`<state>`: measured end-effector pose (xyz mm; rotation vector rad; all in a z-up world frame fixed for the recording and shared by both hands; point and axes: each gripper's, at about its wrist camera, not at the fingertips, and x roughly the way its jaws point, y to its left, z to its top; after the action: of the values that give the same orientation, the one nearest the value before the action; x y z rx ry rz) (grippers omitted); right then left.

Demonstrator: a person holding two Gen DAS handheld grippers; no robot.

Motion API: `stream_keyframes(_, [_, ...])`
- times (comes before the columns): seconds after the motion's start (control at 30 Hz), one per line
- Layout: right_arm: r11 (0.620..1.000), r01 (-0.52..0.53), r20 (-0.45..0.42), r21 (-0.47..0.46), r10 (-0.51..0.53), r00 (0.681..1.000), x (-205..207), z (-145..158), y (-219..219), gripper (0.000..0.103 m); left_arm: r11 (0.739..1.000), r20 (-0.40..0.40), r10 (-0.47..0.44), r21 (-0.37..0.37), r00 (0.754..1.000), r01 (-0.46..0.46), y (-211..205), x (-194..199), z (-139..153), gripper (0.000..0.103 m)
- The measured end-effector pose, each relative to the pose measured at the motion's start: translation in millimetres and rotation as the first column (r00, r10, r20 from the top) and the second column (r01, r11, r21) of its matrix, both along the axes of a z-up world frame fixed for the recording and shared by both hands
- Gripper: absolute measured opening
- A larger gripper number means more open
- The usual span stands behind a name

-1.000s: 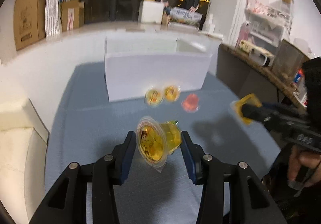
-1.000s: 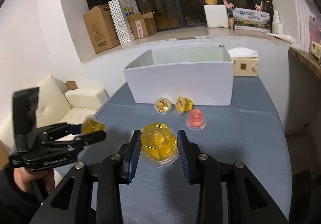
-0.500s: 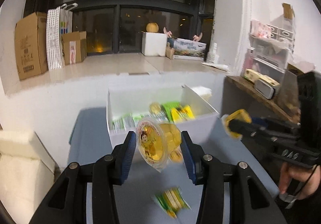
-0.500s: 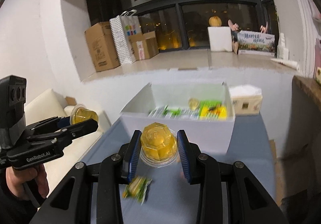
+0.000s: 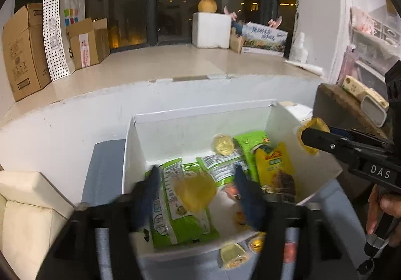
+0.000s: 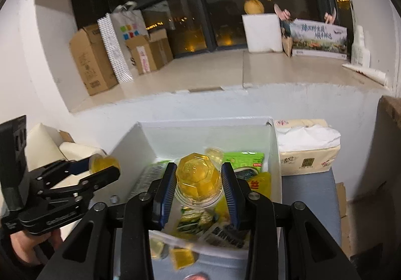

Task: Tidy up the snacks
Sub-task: 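Carry both yellow jelly cups into the white box and open both tools, then grasp the pink jelly cup with the right tool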

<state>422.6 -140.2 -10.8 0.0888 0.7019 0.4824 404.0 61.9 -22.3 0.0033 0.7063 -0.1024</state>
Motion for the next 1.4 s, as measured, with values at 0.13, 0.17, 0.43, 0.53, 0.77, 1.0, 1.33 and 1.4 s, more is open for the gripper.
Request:
stream_keyframes(0.13, [0.999,0.042,0.012,0.011,-0.042,0.999,-2,-3,-10,0.103,1.000,-0.007,0.015,-0.022,1.000,-0.015,6,-3,-4,0.103])
stream_keyframes(0.17, [0.999,0.050,0.006,0.014,-0.050,0.999,-4,-2,-12,0.103,1.000,-0.011,0.020,-0.021,1.000,-0.020,6,-5,-4,0.103])
stream_keyframes(0.43, [0.997,0.044,0.057,0.071,-0.048,0.997,-58,21,-28,0.103,1.000,-0.007,0.022,-0.010,1.000,-0.022,-1,-51,5,0.103])
stream_keyframes(0.53, [0.997,0.016,0.083,0.081,-0.023,0.996,-99,25,-32,0.103,0.999,0.018,0.019,-0.028,1.000,-0.018,-6,-87,10,0.103])
stream_keyframes(0.77, [0.998,0.004,0.003,0.058,-0.005,1.000,-184,-16,-42,0.103,0.997,0.021,0.044,-0.069,0.999,-0.043,-16,-187,-6,0.103])
stream_keyframes(1.0, [0.999,0.018,-0.094,-0.029,-0.021,0.995,-199,-67,-34,0.103,0.993,-0.036,0.064,-0.094,0.997,-0.067,-22,-255,-37,0.103])
stream_keyframes(1.33, [0.999,0.013,-0.130,-0.053,-0.019,0.991,-135,-90,-6,0.099,0.988,-0.066,0.109,-0.100,0.992,-0.115,-16,-304,-57,0.103])
stream_keyframes(1.4, [0.996,0.004,-0.148,-0.086,-0.017,0.989,-119,-98,4,0.091,0.987,-0.073,0.114,-0.104,0.991,-0.122,-13,-307,-60,0.103])
